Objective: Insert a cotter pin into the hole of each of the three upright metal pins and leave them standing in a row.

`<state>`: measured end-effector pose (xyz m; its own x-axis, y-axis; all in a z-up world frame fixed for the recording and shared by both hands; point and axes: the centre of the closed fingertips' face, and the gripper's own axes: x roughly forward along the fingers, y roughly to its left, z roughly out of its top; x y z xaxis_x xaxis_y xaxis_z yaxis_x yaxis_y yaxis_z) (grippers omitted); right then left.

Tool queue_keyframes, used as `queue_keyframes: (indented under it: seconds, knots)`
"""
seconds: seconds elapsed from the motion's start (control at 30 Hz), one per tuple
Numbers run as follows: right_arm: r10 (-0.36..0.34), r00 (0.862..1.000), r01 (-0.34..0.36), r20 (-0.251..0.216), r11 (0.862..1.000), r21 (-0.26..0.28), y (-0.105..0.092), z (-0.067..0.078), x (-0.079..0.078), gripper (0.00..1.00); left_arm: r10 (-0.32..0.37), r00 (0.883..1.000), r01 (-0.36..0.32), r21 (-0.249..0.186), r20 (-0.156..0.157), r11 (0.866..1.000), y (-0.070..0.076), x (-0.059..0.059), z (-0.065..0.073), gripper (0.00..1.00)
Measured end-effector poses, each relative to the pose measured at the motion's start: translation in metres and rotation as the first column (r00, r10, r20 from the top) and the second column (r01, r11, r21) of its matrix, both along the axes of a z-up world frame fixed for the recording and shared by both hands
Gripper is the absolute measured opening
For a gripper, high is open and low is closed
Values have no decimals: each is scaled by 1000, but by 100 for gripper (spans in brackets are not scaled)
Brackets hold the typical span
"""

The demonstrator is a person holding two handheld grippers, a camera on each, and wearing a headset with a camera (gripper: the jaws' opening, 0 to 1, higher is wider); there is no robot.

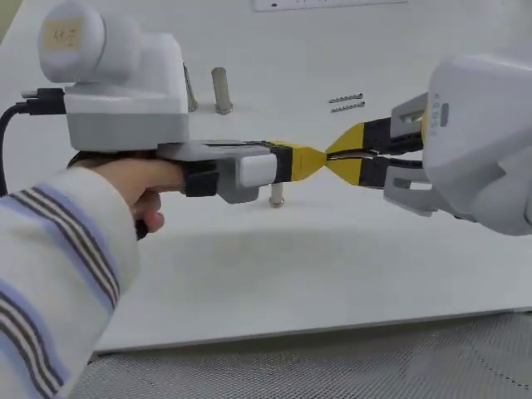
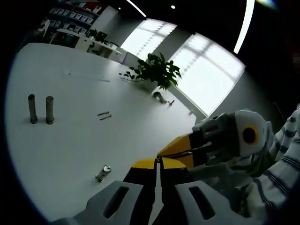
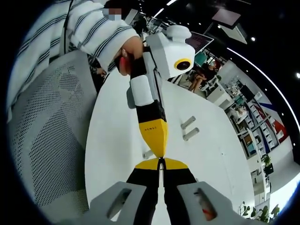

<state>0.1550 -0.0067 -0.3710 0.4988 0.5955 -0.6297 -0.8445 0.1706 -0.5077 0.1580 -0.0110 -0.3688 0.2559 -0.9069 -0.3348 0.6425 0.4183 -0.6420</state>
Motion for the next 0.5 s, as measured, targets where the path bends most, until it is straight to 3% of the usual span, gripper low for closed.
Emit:
queue_keyframes:
  seconds: [0.13, 0.23, 0.37, 0.47, 0.5]
  knots:
    - [-3, 1000, 3, -12, 1000, 5, 1, -1, -1, 0, 6, 1000, -6, 5, 0, 1000, 1, -1, 0, 0]
    - [13, 1000, -13, -9, 1000, 13, 4, -1, -3, 0, 0, 1000, -2, 43, 30, 999, 4, -3, -3, 0]
    - [0, 1000, 0, -17, 1000, 27, 4, -2, -2, 16, -10, 999, 7, 74, 46, 997, 9, -7, -7, 0]
    - [-14, 998, 17, -54, 999, 42, 1, -5, -2, 16, -19, 997, 10, 100, 81, 995, 13, -9, -8, 0]
    - [-20, 995, 26, -94, 998, 63, 1, -7, -4, 16, -28, 992, 14, 113, 122, 993, 15, -8, -6, 0]
